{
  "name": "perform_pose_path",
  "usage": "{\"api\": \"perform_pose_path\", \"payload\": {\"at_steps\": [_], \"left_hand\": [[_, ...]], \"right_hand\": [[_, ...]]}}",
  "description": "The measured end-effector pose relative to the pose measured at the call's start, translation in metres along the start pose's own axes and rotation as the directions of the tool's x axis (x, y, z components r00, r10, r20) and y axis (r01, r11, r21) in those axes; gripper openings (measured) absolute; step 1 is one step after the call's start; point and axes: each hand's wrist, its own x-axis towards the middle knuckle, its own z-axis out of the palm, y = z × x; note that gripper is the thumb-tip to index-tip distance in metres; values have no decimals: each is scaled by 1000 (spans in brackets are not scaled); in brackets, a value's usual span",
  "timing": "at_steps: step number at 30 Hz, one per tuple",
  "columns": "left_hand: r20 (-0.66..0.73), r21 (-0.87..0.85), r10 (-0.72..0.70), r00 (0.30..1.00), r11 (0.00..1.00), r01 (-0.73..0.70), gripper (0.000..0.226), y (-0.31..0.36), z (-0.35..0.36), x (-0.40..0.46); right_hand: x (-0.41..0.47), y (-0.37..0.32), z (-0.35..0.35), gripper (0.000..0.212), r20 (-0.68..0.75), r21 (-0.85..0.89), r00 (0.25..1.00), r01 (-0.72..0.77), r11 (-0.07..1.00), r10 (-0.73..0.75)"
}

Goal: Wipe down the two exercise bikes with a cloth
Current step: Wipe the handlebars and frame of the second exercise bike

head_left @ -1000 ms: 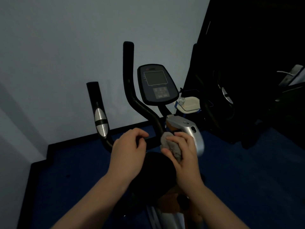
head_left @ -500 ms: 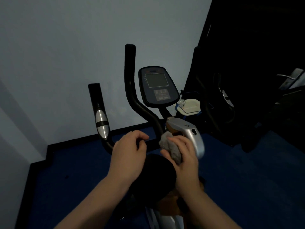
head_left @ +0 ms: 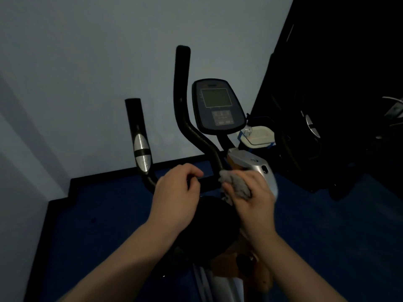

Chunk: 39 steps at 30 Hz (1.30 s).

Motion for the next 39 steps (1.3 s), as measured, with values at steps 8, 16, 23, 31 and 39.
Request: {"api": "perform_pose_path", "payload": {"at_steps": [8,16,23,31,39], "left_hand": [[-11,-37,29,1000,999,-29,20,4,-3,3],[-215,40,273,938,962,-270,23,3,-45,33],[-351,233,355,867,929,-287,35,-7,-97,118],[-257,97,269,928,963,-252,36,-30,-84,128],[-241,77,314,918,949,-305,25,-30,-92,128]], "right_hand": [[40,-19,14,21,31,-87,999,18,996,-15],[42,-14,21,22,29,-47,999,30,998,-28],[77,-22,32,30,81,-73,996,35,997,-29],[100,-39,60,43,110,-269,985,157,950,-131],[95,-32,47,46,140,-250,977,194,948,-163]]}}
